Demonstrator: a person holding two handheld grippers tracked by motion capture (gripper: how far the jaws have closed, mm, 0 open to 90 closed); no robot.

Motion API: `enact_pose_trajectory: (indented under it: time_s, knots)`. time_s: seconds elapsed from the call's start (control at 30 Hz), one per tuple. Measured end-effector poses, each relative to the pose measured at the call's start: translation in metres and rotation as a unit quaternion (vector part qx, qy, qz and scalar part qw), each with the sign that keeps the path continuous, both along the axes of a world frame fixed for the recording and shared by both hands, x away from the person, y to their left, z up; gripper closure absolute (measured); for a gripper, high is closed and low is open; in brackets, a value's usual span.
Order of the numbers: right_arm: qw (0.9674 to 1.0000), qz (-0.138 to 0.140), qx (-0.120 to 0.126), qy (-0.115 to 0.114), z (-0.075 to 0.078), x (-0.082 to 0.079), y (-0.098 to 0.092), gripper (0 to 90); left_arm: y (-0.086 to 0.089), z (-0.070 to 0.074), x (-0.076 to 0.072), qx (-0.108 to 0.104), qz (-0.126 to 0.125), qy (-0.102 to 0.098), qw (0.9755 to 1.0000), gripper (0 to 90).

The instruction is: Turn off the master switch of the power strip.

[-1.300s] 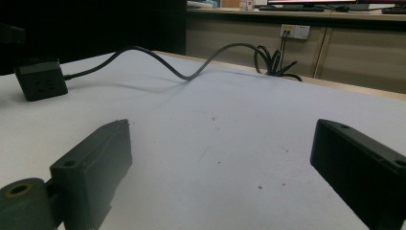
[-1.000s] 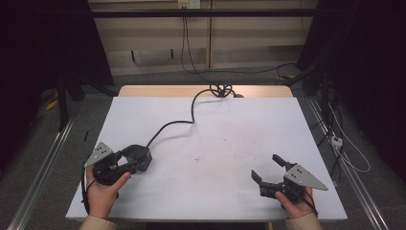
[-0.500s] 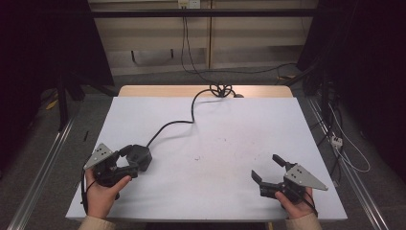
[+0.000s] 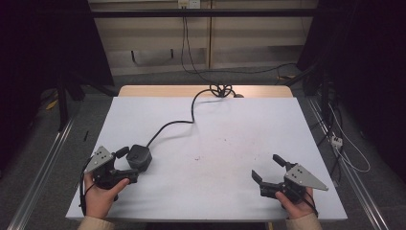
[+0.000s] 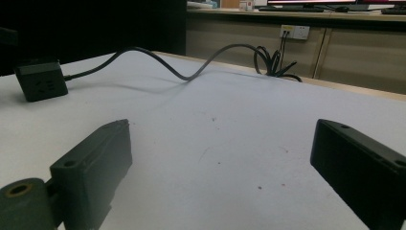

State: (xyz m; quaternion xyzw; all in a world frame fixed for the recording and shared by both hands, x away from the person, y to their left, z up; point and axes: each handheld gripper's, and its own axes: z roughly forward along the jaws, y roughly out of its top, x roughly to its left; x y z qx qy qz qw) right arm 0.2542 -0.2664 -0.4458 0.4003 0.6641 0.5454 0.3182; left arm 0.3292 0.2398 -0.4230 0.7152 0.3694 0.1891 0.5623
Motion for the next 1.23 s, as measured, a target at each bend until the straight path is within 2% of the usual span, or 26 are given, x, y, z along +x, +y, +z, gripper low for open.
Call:
enact_pose_trajectory:
  time_s: [0.2,0.5,0.73,1.23]
  knots:
    - [1.0000,0.000,-0.001,0.000,0.000,0.000,0.000,6.4,0.003,-0.003,-0.003,0.005,-0.009,-0.011,0.9999,2.2]
    - [1.0000,0.000,-0.001,0.001,0.000,0.000,0.000,6.4,0.009,-0.009,-0.006,0.000,-0.008,-0.007,0.9999,1.3]
    - [1.0000,-0.001,0.000,0.000,0.000,0.000,0.000,6.4,0.009,-0.014,-0.008,0.011,-0.017,-0.011,0.9997,1.3]
    - [1.0000,-0.002,-0.002,0.001,0.000,0.002,0.000,6.4,0.009,-0.017,-0.008,0.015,-0.015,-0.011,0.9997,1.4]
